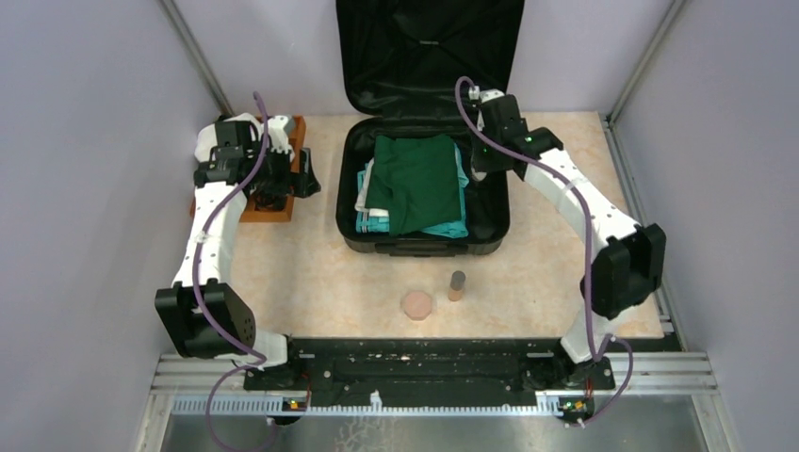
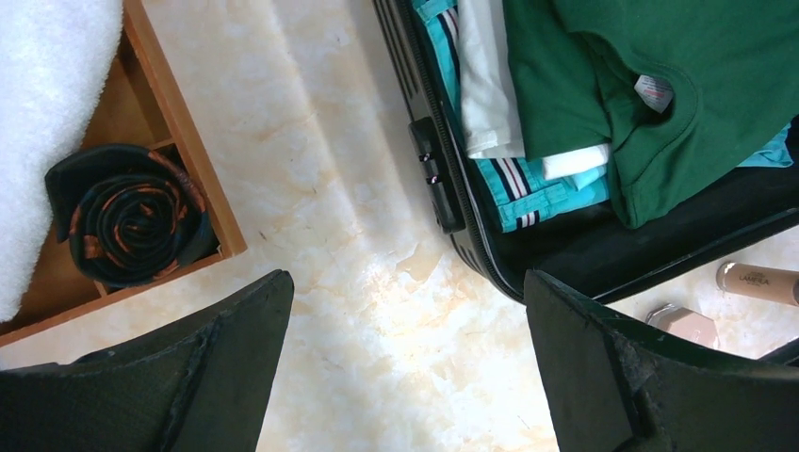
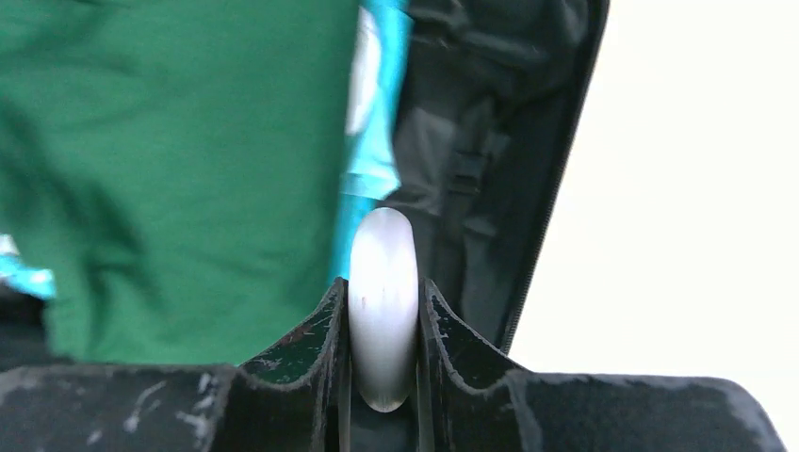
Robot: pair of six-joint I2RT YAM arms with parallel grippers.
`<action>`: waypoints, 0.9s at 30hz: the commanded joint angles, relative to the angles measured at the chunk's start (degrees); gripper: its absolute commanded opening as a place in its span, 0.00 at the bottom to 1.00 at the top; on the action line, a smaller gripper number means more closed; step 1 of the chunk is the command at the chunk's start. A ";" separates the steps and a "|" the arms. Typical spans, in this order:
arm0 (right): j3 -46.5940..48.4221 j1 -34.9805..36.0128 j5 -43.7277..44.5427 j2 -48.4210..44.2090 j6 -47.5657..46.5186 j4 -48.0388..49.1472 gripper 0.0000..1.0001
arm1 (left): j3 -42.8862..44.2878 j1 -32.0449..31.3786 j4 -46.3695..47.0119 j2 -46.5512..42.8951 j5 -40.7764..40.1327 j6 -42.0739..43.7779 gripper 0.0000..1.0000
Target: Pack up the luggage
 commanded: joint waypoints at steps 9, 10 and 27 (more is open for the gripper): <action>24.58 -6.41 5.11 28.68 2.20 -12.39 0.00 | -0.03 0.34 1.37 0.99 4.73 1.51 0.98; 28.77 -7.17 4.33 31.71 2.40 -13.79 0.00 | -0.06 0.30 1.15 0.94 4.75 1.60 0.98; 31.97 -4.52 9.73 23.75 3.91 -8.35 0.78 | -0.80 0.30 1.23 1.02 5.51 1.73 0.99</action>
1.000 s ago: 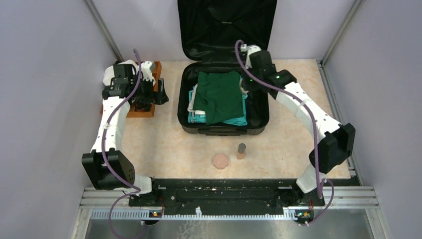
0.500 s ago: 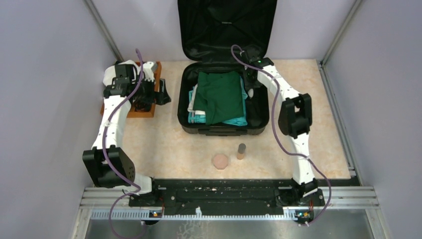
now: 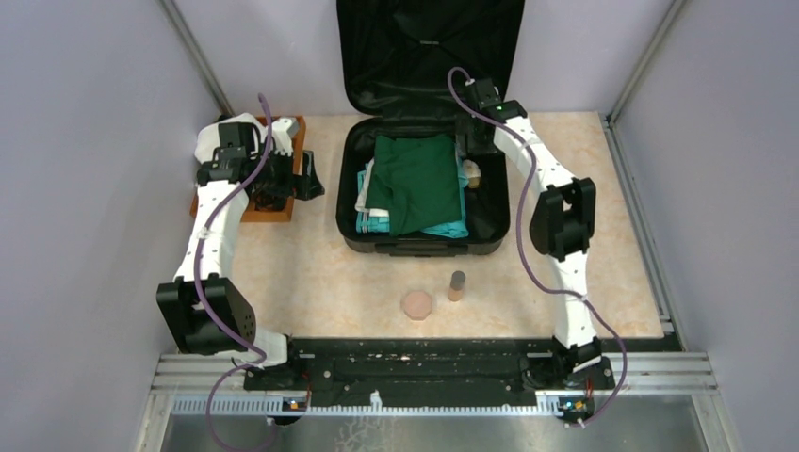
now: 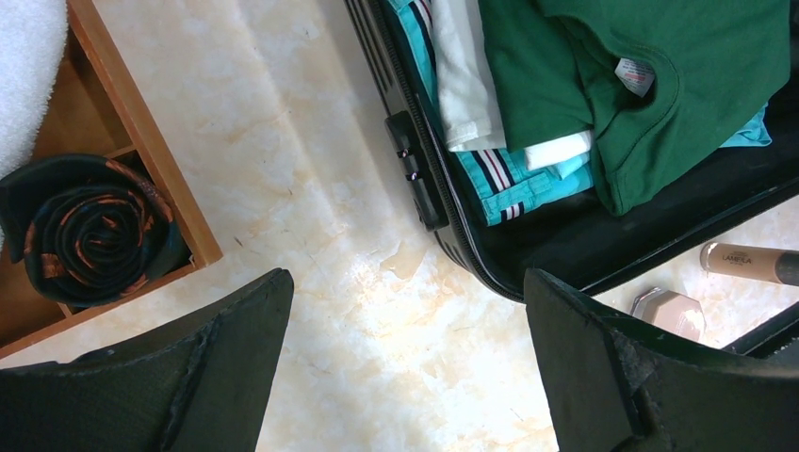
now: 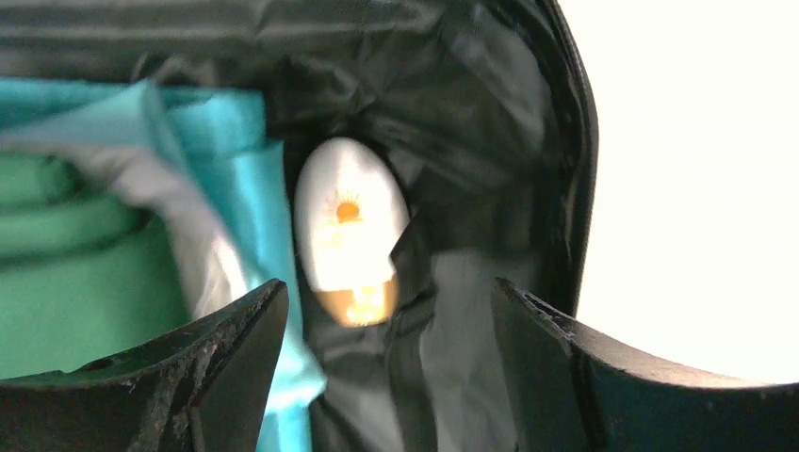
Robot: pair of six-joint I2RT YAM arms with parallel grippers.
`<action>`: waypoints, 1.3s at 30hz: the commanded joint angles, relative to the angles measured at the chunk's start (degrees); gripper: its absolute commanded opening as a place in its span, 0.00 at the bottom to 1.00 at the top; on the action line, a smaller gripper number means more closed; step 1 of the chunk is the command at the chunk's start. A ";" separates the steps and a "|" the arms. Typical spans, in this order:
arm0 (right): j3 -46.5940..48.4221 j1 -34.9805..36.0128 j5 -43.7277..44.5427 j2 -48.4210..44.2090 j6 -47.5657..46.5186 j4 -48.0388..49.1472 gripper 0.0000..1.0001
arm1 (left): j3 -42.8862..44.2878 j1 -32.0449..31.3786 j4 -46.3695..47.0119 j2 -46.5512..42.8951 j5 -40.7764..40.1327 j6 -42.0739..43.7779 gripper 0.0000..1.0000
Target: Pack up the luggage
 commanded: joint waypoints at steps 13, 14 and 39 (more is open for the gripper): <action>-69.07 20.36 -1.27 -66.31 8.63 21.11 0.99 | -0.92 0.29 0.48 -1.64 3.82 0.01 0.98; -72.15 23.40 0.75 -68.25 10.30 20.49 0.99 | -0.93 0.37 0.38 -1.76 3.74 0.05 0.98; -79.22 38.96 16.86 -61.61 17.70 27.82 0.00 | 1.16 0.29 -2.76 -2.94 1.08 0.57 0.98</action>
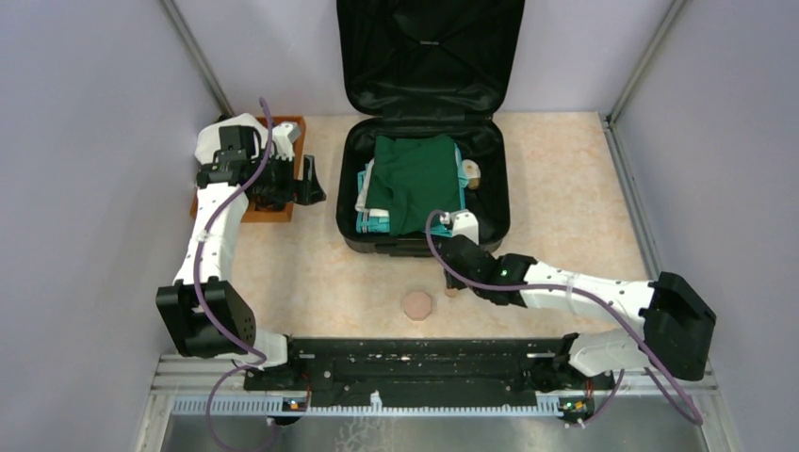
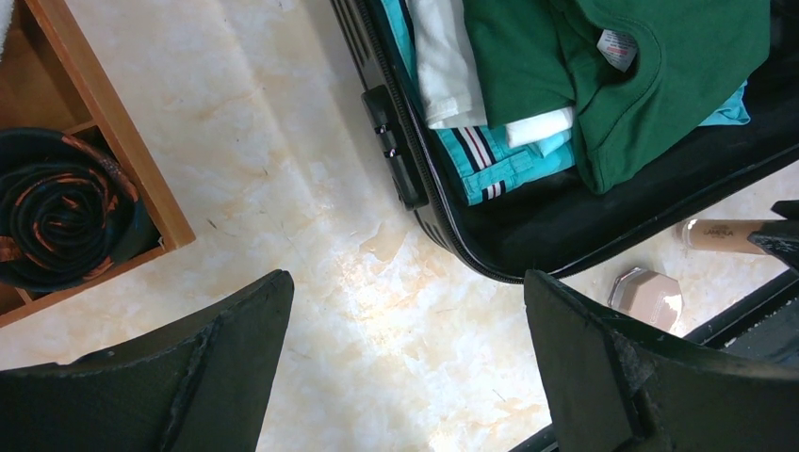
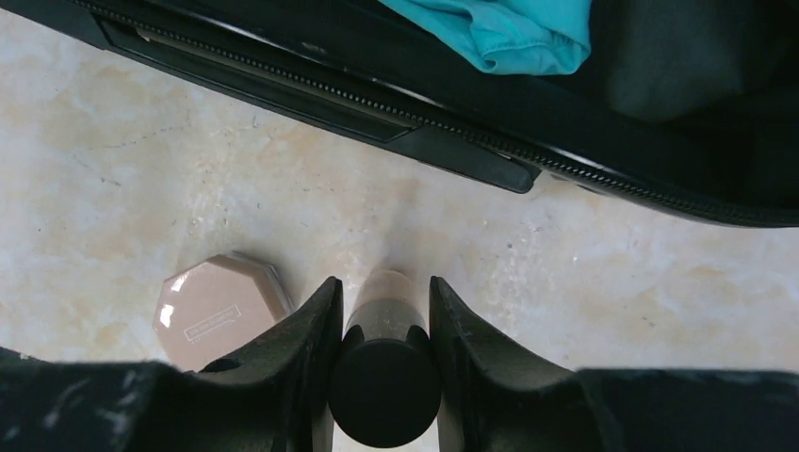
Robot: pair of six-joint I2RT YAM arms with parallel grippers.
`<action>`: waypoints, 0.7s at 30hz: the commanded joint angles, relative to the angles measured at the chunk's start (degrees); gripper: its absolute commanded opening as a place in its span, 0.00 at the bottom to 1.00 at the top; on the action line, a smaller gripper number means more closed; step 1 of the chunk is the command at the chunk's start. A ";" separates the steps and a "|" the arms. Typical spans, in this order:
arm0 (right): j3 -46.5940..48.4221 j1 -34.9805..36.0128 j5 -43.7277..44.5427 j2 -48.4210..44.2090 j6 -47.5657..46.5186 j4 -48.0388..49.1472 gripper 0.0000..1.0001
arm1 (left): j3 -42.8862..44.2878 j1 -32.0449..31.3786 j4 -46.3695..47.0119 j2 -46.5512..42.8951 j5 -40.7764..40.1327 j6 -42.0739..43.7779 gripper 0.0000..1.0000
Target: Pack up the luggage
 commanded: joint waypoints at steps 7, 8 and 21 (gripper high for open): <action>29.03 -21.42 -11.82 -0.46 -8.93 -18.93 0.00 | 2.05 0.37 0.10 -1.91 0.81 0.36 0.98; 31.46 -24.27 -13.06 1.23 -10.06 -19.82 0.00 | 2.06 0.35 0.11 -1.98 0.92 0.26 0.98; 50.37 -36.05 -11.03 32.89 -17.79 -23.99 0.00 | 1.23 0.35 0.49 -2.42 0.29 0.88 0.98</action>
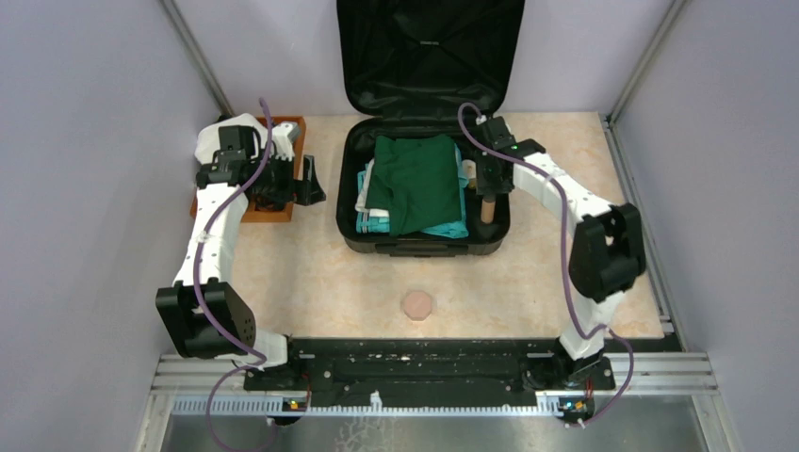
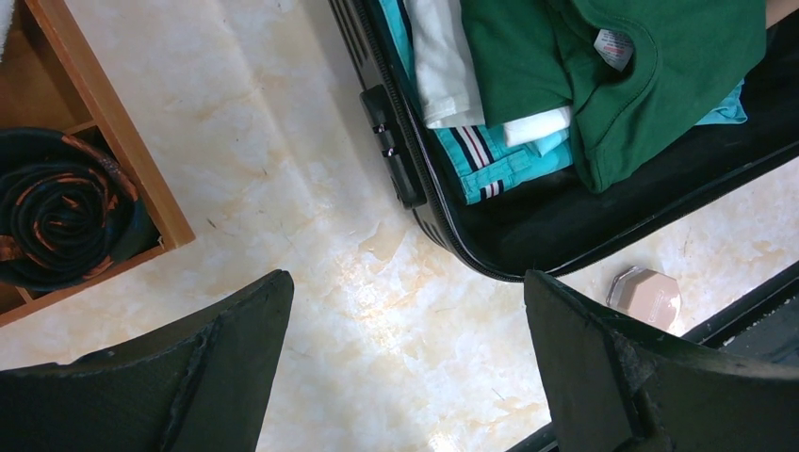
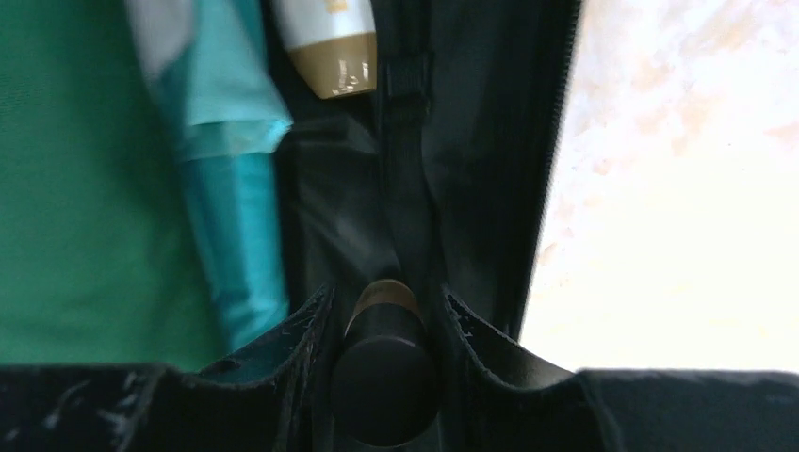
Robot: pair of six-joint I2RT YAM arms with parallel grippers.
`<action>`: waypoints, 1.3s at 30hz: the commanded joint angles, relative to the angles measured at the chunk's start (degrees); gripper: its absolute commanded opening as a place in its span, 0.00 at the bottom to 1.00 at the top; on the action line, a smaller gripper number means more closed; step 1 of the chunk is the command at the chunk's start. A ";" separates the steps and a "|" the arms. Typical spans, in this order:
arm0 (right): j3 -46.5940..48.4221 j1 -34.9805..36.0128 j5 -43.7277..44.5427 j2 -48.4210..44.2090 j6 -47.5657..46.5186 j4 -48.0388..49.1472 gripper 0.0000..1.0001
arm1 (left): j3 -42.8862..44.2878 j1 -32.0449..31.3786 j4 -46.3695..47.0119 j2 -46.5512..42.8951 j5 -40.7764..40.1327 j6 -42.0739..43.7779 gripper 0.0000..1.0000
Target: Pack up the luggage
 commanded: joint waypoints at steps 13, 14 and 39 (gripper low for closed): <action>45.89 -0.98 16.01 26.45 -4.16 -11.41 0.78 | -0.51 0.29 1.42 -2.30 -0.54 0.39 0.98; 45.82 -0.84 16.32 25.48 -3.85 -11.84 0.78 | -0.58 0.31 1.43 -2.24 -0.72 0.43 0.98; -34.82 45.68 6.97 -16.94 12.63 21.39 0.99 | 1.48 0.31 -0.73 -3.25 0.80 1.09 0.98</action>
